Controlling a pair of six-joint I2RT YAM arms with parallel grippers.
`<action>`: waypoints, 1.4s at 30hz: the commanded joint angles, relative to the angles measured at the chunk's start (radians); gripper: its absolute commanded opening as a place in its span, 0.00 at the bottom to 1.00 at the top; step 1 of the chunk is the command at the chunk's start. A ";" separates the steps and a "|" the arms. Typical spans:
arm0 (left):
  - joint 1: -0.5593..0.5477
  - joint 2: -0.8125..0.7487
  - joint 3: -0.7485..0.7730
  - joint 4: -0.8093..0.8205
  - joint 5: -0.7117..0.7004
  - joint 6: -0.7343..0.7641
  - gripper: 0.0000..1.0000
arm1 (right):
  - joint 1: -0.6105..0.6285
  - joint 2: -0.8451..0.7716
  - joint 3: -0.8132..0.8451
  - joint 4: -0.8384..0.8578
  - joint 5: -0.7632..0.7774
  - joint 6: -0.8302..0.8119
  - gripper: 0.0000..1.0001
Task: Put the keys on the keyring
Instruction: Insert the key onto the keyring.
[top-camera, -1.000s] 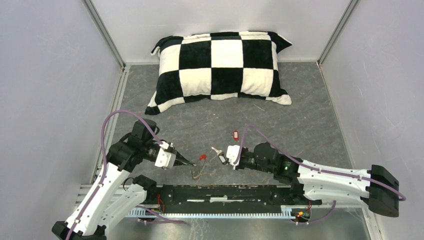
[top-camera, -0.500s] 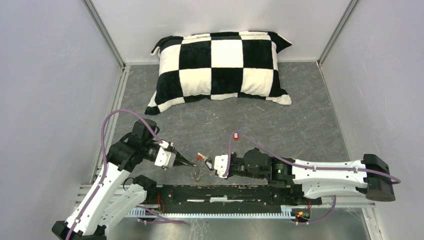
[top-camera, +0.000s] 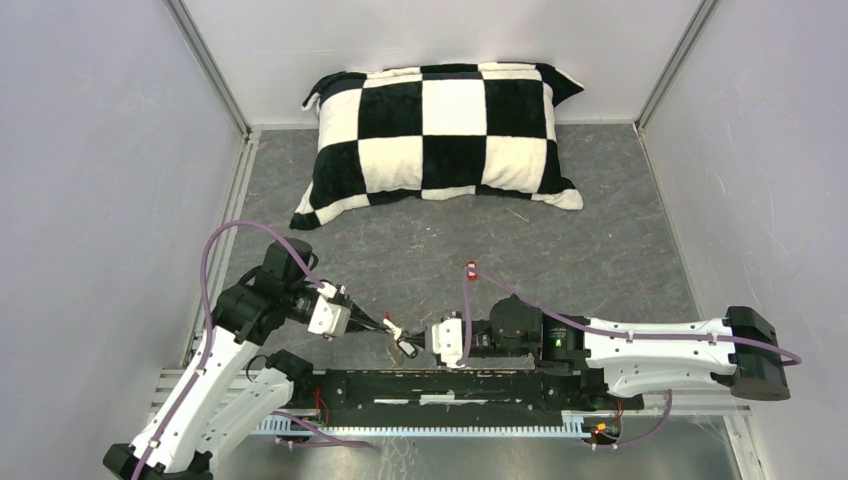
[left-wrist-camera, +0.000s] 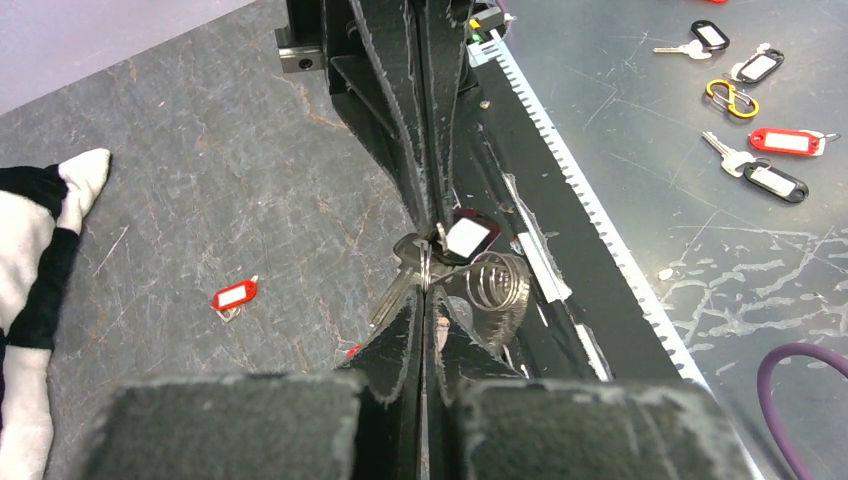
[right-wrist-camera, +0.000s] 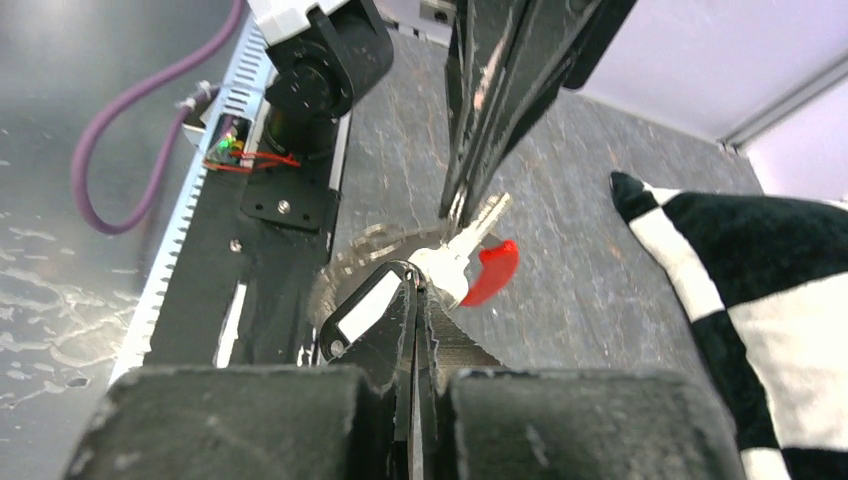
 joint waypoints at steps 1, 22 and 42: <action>-0.002 -0.003 0.024 0.027 0.031 -0.036 0.02 | 0.009 0.008 0.053 0.096 -0.072 -0.004 0.00; -0.002 -0.022 0.027 0.029 0.059 -0.036 0.02 | 0.013 -0.041 0.075 -0.043 0.086 -0.228 0.00; -0.001 -0.005 0.027 0.490 0.124 -0.615 0.02 | 0.029 -0.029 -0.013 0.210 0.132 -0.182 0.00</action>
